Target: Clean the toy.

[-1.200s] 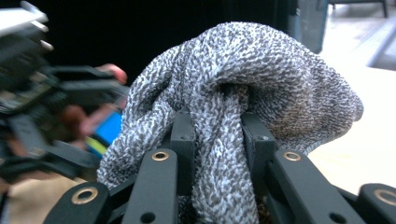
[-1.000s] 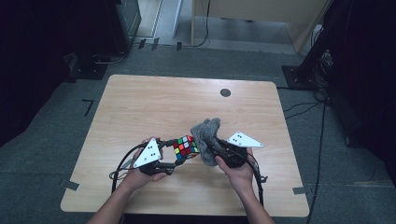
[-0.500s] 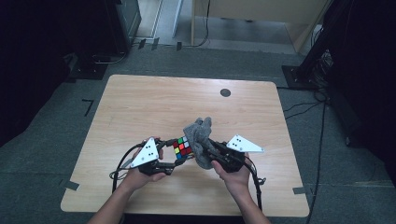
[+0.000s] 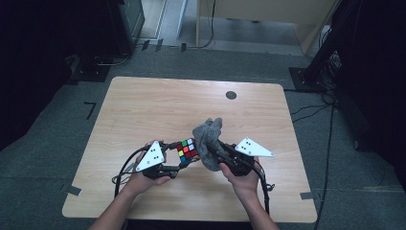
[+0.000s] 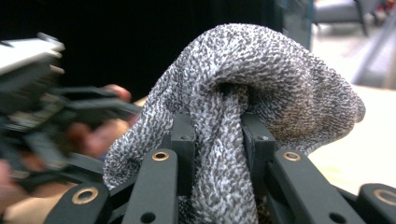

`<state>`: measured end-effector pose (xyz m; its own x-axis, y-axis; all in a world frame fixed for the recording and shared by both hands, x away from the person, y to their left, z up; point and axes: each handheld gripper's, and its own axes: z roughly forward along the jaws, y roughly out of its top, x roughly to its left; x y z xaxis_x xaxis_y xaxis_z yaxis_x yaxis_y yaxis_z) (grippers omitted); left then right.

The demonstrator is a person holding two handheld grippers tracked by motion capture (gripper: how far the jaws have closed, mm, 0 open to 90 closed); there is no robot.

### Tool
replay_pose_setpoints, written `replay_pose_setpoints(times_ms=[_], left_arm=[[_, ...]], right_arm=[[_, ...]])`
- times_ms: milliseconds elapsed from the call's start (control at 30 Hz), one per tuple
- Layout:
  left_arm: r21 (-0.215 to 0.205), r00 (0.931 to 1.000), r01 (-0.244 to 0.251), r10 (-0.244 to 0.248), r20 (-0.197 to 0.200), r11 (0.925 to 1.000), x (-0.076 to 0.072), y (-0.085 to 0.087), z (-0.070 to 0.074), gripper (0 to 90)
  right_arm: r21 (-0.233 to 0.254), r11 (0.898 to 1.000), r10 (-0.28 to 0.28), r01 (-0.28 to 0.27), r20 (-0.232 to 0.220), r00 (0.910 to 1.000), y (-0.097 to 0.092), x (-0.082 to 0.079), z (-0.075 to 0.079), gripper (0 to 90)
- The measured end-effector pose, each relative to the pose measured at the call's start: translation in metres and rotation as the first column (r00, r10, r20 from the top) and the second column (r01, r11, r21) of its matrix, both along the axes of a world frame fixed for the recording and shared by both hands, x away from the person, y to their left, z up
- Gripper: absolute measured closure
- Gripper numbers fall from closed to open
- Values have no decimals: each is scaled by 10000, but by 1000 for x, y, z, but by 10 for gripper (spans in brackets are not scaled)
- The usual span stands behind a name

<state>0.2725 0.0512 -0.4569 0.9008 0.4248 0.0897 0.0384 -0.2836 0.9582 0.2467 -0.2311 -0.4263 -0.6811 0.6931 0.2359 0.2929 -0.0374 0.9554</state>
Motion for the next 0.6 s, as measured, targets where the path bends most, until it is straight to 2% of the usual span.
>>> replay_pose_setpoints(times_ms=[67, 133, 233, 300, 333, 367, 400, 467, 533, 600], left_arm=[[-107, 10000, 56, -56, -32, 9999, 0, 0, 1, 340], [-203, 9999, 93, -95, -74, 9997, 0, 1, 2, 340], [-470, 9997, 139, -148, -204, 9988, 1, 4, 3, 340], [-422, 9998, 2, -10, -182, 9991, 2, 6, 3, 340], [-372, 9998, -99, 92, -171, 9993, 3, 6, 3, 340], [-261, 9996, -248, 245, -123, 9994, 4, 6, 2, 340], [-52, 9989, -474, 474, -47, 9989, 4, 6, 2, 340], [727, 9947, -1024, 1014, 178, 9921, 6, 2, 1, 340], [1380, 9884, -1512, 1479, 339, 9788, 8, -3, -2, 340], [1853, 9840, -1780, 1735, 409, 9664, 8, -8, -3, 340]], right_arm=[[135, 9992, 385, -386, 105, 9992, 5, -3, 1, 717], [-1, 9992, 406, -406, -29, 9992, 8, -2, -3, 715], [196, 9997, 179, -170, -489, 9986, 4, 4, -14, 717], [-83, 10000, -32, 26, -721, 9974, 2, 9, -22, 719], [-393, 9991, -206, 172, -873, 9960, 1, 11, -26, 720], [-713, 9970, -370, 299, -1008, 9942, 0, 14, -29, 720], [-789, 9962, -444, 357, -1119, 9927, -2, 16, -31, 721], [-584, 9969, -589, 529, -1071, 9925, -8, 18, -26, 724], [-674, 9954, -725, 683, -623, 9954, -10, 15, -14, 724], [-1100, 9925, -530, 531, 32, 9986, -4, 8, -1, 723]])
